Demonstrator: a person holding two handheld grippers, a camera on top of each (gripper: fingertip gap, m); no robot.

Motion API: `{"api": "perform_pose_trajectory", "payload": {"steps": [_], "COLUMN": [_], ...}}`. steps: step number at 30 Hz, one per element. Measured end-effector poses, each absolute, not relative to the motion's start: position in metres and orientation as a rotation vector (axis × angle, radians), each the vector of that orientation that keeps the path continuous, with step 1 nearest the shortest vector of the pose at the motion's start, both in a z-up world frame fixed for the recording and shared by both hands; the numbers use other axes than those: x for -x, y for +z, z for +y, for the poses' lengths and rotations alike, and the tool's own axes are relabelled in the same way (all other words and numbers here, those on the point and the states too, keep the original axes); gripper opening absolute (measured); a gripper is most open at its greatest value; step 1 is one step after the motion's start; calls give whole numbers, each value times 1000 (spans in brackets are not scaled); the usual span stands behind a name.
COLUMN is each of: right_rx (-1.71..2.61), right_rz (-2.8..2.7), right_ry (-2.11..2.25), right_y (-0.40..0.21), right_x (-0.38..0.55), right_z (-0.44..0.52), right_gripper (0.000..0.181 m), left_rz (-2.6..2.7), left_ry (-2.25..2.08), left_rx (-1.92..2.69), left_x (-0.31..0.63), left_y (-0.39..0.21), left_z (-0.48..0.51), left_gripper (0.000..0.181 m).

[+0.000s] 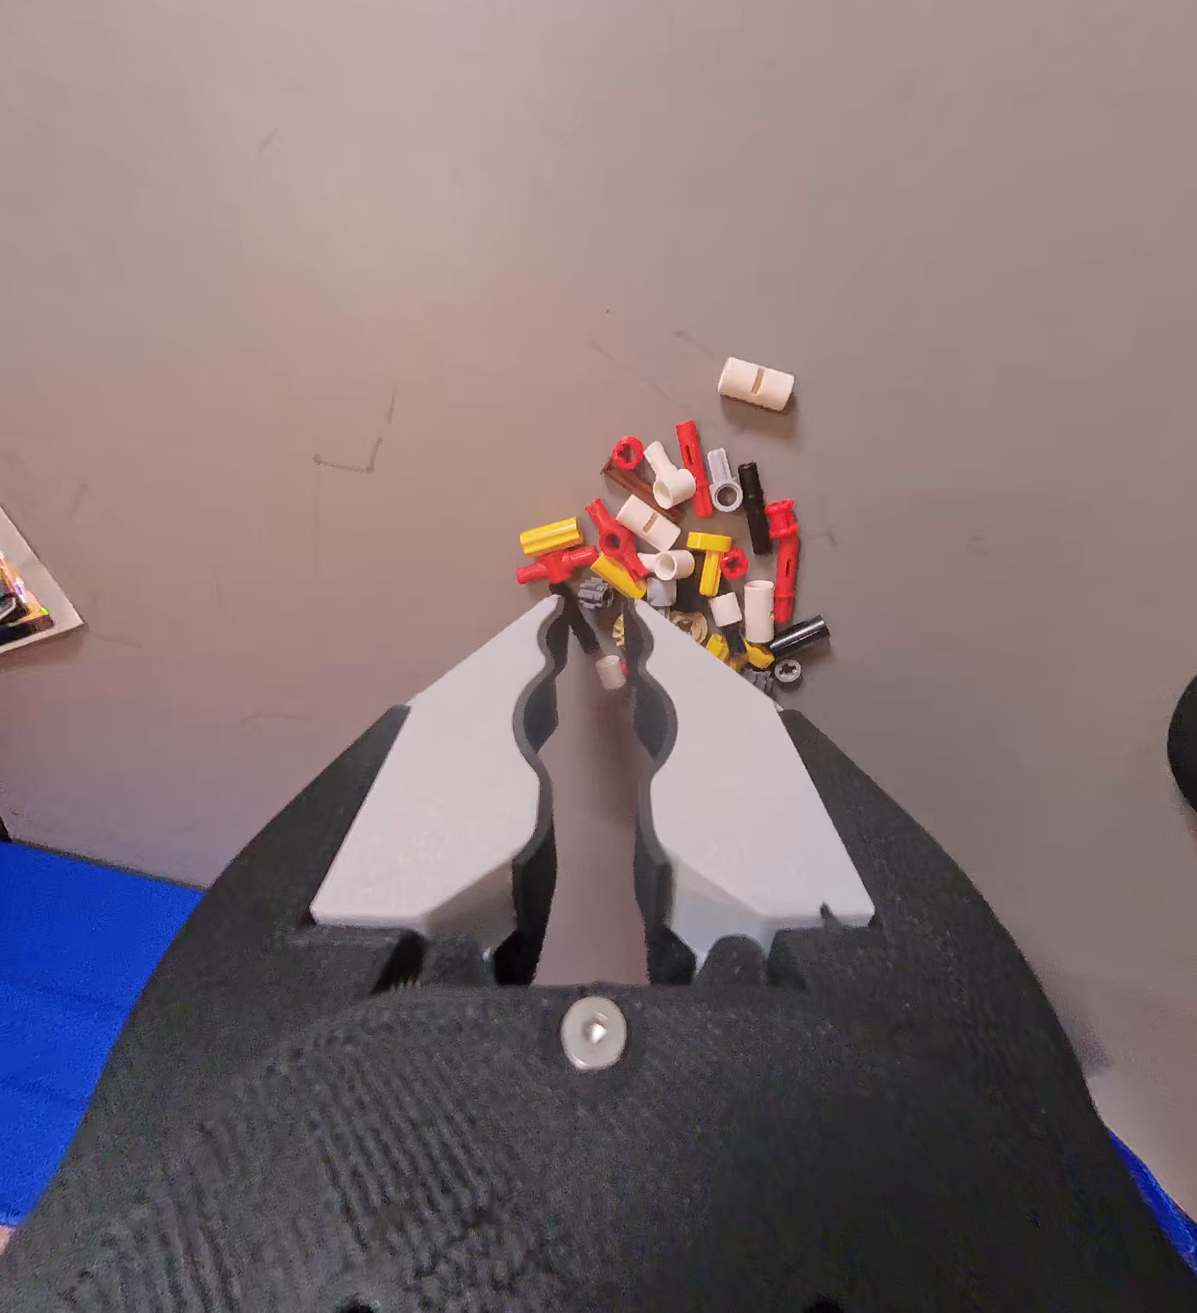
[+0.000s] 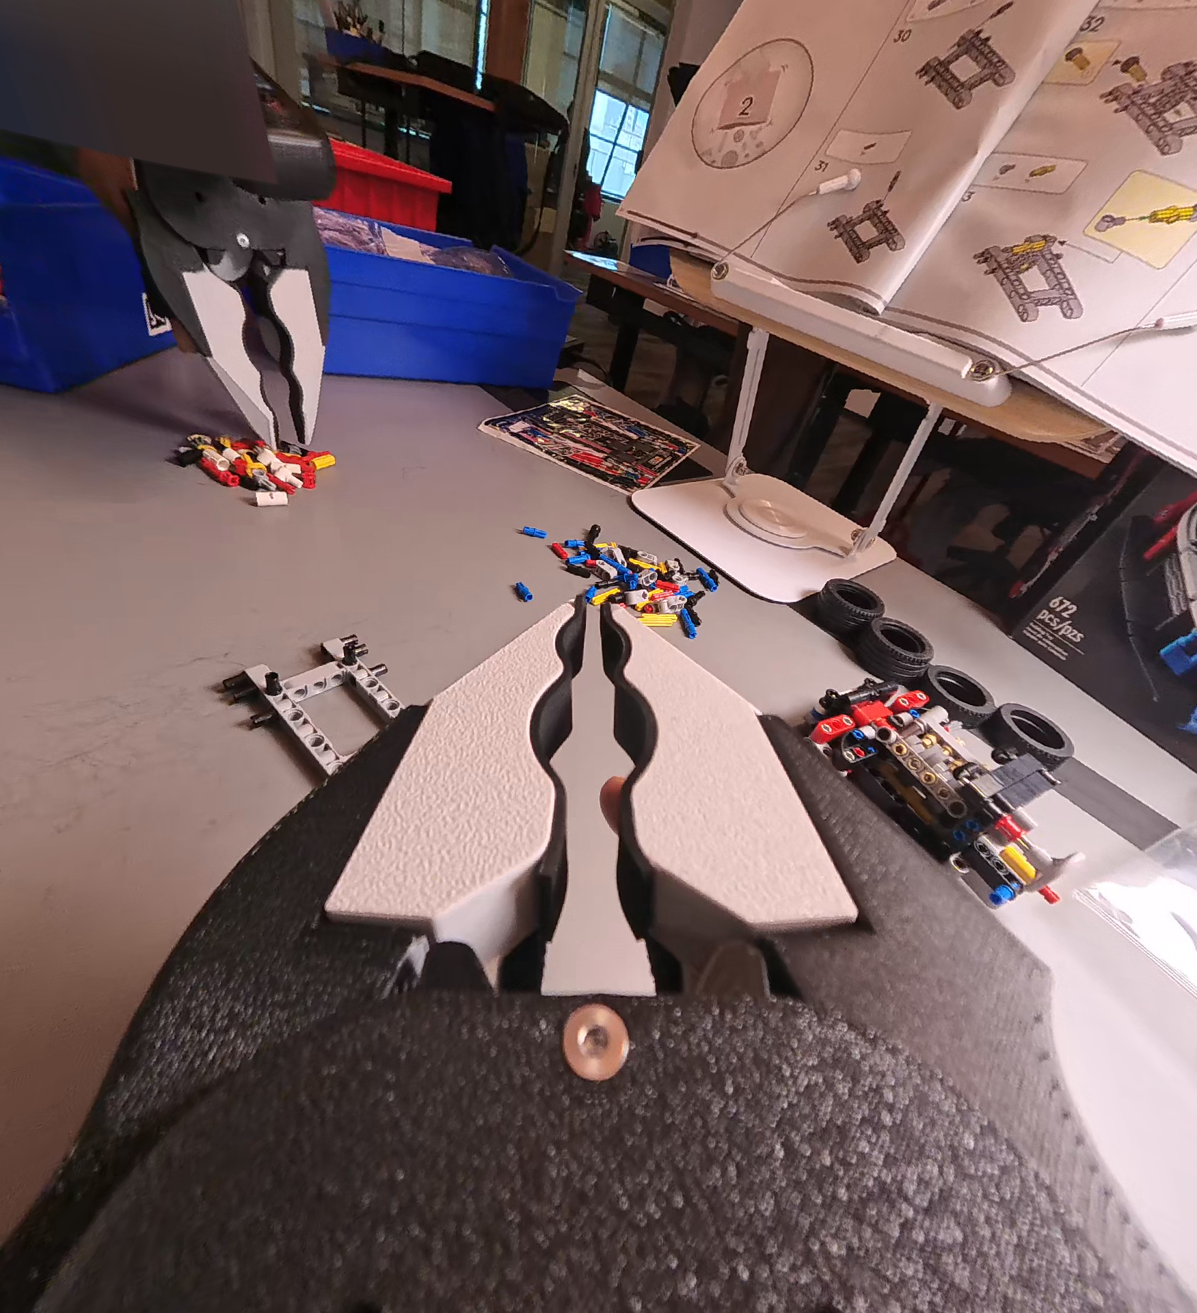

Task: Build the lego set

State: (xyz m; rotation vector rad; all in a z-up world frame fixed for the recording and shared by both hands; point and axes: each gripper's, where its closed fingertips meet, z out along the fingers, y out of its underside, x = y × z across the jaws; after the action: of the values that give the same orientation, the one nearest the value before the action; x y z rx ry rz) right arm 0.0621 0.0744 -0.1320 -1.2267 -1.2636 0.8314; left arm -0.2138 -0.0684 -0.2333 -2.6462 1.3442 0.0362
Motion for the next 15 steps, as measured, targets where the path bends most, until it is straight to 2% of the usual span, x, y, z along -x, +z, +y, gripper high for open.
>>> {"api": "perform_pose_trajectory", "payload": {"steps": [3,15], "right_rx": [1230,1238], "right_rz": [-1266,-1275], "right_ry": [830,820], "right_y": [-133,-137], "right_x": [-62,-61], "right_z": [75,76], "right_gripper": [3,3], "left_rz": [1361,1282], "left_ry": [25,20], "left_rx": [2648,2576], "left_x": [213,213], "left_y": [-237,-226], "left_z": [-69,-64], "left_gripper": [8,7]}}
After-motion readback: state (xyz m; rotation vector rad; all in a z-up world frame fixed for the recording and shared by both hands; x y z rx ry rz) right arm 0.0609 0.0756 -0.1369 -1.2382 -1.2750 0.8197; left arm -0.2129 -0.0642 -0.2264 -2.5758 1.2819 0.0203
